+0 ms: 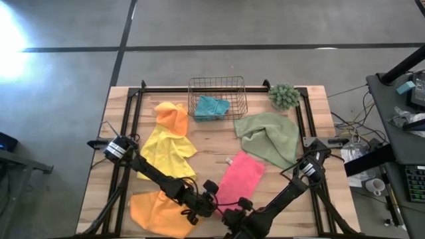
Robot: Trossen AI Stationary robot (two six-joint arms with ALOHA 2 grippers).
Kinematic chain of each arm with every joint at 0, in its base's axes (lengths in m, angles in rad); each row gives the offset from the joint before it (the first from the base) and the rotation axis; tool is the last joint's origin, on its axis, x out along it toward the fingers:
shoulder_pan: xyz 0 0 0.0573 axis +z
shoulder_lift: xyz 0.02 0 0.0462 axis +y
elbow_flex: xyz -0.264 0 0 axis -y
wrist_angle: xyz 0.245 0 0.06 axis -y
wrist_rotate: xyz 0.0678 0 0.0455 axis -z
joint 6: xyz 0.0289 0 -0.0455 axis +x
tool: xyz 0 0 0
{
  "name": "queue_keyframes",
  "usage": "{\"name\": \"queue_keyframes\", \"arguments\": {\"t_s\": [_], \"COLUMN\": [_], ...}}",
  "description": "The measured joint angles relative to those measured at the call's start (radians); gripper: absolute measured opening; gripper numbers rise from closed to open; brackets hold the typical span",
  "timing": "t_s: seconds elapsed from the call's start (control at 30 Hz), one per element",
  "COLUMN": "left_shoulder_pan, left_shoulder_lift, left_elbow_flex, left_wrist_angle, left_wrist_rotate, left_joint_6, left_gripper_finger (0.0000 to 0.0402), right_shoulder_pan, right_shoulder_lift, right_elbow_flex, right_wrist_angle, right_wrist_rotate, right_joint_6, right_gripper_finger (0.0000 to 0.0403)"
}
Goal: Fold microfiber towels
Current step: Fold the pink microfiber cloth
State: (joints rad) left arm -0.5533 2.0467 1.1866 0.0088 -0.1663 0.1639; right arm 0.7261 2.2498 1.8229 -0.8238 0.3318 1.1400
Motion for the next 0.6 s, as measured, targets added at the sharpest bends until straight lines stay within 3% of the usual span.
{"name": "queue_keyframes", "arguments": {"t_s": [0.07,0.17,0.6], "left_shoulder_pan": [0.0,0.0,-0.003], "left_shoulder_lift": [0.001,0.0,-0.109], "left_elbow_flex": [-0.001,-0.001,-0.006], "left_wrist_angle": [0.01,0.014,-0.088], "left_wrist_rotate": [-0.005,-0.007,0.051], "left_joint_6": [0.001,0.001,-0.133], "left_gripper_finger": [0.0014,0.0007,0.0002], "right_shoulder_pan": [0.0,0.0,0.006], "right_shoulder_lift": [0.0,0.0,-0.02], "right_elbow_flex": [0.0,-0.001,0.087], "right_wrist_angle": [-0.003,-0.005,-0.022], "right_wrist_rotate": [0.001,0.004,-0.003], "right_joint_6": [0.005,0.008,0.081], "right_gripper_finger": [0.0042,0.0015,0.0009]}}
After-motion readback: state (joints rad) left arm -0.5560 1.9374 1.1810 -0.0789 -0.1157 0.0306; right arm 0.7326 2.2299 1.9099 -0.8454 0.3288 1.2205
